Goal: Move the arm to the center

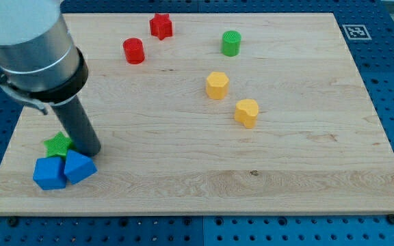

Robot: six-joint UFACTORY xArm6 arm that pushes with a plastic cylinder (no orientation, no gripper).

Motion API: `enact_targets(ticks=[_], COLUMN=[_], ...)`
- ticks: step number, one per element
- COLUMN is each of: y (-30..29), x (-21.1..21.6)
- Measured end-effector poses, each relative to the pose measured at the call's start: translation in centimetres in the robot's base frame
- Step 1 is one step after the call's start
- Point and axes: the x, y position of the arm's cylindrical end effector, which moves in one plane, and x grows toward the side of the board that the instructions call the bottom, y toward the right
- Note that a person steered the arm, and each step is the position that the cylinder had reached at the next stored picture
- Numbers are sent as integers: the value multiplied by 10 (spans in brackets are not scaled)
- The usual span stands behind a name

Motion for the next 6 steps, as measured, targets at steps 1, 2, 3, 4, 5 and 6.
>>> enact_targets(ticks=[1, 2, 3, 4, 5, 6], y=[17, 36, 52, 71, 87, 108], x=[-34, -74, -109, -134, -137, -144])
